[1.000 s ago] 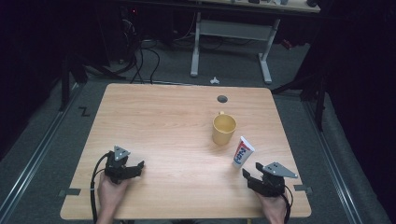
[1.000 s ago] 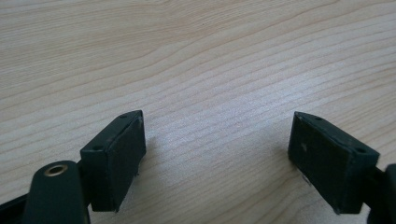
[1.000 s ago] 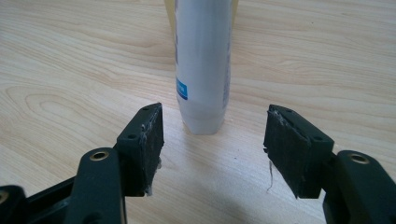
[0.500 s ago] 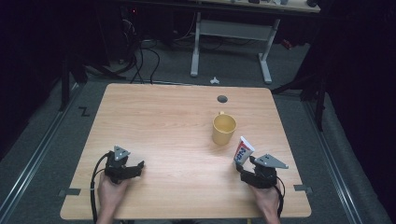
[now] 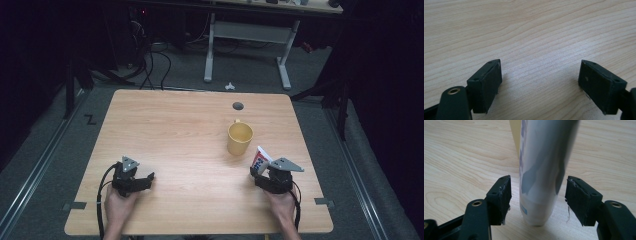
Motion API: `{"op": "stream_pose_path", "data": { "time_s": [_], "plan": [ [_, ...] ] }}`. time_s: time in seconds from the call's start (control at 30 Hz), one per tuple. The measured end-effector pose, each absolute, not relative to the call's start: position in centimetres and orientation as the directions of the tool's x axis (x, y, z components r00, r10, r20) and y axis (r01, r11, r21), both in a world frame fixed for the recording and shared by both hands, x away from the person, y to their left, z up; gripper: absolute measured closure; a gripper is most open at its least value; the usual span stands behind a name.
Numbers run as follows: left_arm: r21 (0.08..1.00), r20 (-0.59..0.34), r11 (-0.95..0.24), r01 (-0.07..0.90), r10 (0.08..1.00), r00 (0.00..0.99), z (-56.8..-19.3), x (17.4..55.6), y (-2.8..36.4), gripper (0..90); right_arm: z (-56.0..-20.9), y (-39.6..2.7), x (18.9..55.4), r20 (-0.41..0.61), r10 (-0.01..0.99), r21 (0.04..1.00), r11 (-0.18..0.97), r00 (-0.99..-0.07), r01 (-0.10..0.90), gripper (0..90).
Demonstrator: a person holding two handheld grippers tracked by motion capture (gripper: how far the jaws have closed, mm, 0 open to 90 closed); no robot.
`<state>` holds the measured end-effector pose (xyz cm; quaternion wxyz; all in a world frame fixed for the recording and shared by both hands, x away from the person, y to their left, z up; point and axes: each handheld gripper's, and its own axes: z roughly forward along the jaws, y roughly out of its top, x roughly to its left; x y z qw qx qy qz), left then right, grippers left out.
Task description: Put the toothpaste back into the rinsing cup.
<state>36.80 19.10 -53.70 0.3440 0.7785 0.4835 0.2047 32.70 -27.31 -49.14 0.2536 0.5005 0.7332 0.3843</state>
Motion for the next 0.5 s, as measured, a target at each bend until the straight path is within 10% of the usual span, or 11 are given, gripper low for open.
{"op": "stream_pose_path", "data": {
  "time_s": [0.5],
  "plan": [
    [0.734, -0.014, -0.296, 0.612, 0.894, 0.449, -53.70, 36.80, 19.10, 19.5, -48.61, -26.49, 33.56, 0.003, 0.930, 0.830, 0.202, -0.367, 0.520, 52.5]
  ]
}}
